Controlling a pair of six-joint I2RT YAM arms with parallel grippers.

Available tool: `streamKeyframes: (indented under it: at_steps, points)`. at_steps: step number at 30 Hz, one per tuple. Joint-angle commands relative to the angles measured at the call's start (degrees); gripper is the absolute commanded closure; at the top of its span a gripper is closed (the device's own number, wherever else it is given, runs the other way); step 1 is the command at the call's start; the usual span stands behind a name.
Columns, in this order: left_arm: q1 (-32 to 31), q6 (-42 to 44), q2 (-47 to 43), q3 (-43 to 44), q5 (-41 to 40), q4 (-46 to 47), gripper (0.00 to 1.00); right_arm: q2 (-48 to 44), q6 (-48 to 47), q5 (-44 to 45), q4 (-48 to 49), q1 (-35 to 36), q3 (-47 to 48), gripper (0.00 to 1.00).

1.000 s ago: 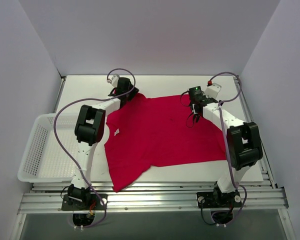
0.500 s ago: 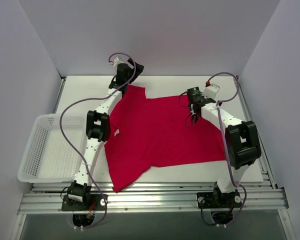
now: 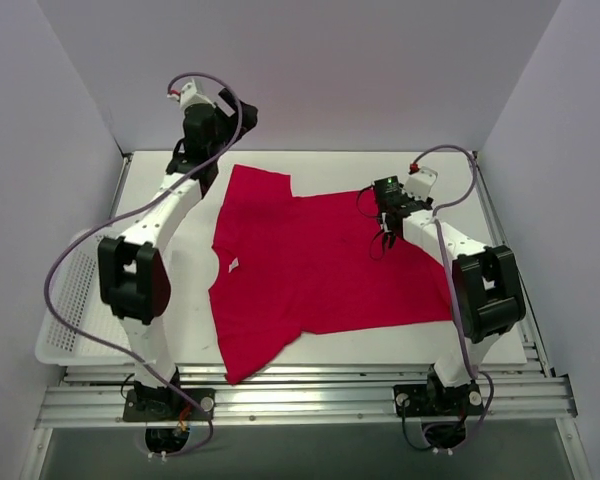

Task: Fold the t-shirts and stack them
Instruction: Flatten out the tshirt

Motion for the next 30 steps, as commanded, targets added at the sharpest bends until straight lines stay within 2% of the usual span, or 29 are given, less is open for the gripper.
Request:
streamKeyframes:
  at_steps: [1,2,4,5,7,8,12,19,24,26,30]
  points:
    - [0.48,3.89,-5.73,-9.32,-3.36,1.87,0.02,-2.87,-1.62,-1.90,3.86,-1.50,-1.32,0.68]
    - [0.65,3.88,-5.92,-11.17,-3.01,2.13,0.07,-2.00,-1.79,-2.96,4.12,-1.85,-0.97,0.81]
    - [1.00,3.53,-5.31,-15.22,-2.22,2.39,0.18,2.37,-1.88,-4.11,2.29,-2.38,2.45,1.00]
    - [1.18,3.18,-4.70,-16.19,-1.95,2.39,0.33,4.15,-1.80,-4.29,1.41,-2.38,4.11,1.00]
    - [1.88,2.31,-2.25,-17.86,-0.73,3.35,0.50,8.62,-1.88,-4.64,-0.71,-2.47,8.69,1.00]
    - [2.06,1.87,-1.19,-17.95,0.85,3.53,0.63,9.78,-1.88,-4.81,-1.06,-2.47,9.92,1.00]
    - [3.20,1.16,4.96,-15.59,4.11,3.27,0.83,15.14,-2.67,-4.82,-2.28,-2.64,16.51,1.00]
    - [4.61,1.60,10.60,-10.75,7.19,1.95,0.89,26.47,-2.50,-4.99,-7.03,-3.96,30.30,1.00]
    - [5.49,1.86,13.84,-8.11,8.86,0.73,0.95,32.71,-0.57,-6.48,-9.15,-5.54,34.01,1.00]
    - [5.66,2.12,15.08,-6.62,9.03,-0.24,0.95,34.04,0.31,-10.59,-8.80,-6.77,34.71,1.00]
    - [6.19,1.77,20.17,-0.23,10.88,-5.32,0.96,37.64,1.19,-13.51,-9.23,-9.06,37.08,1.00]
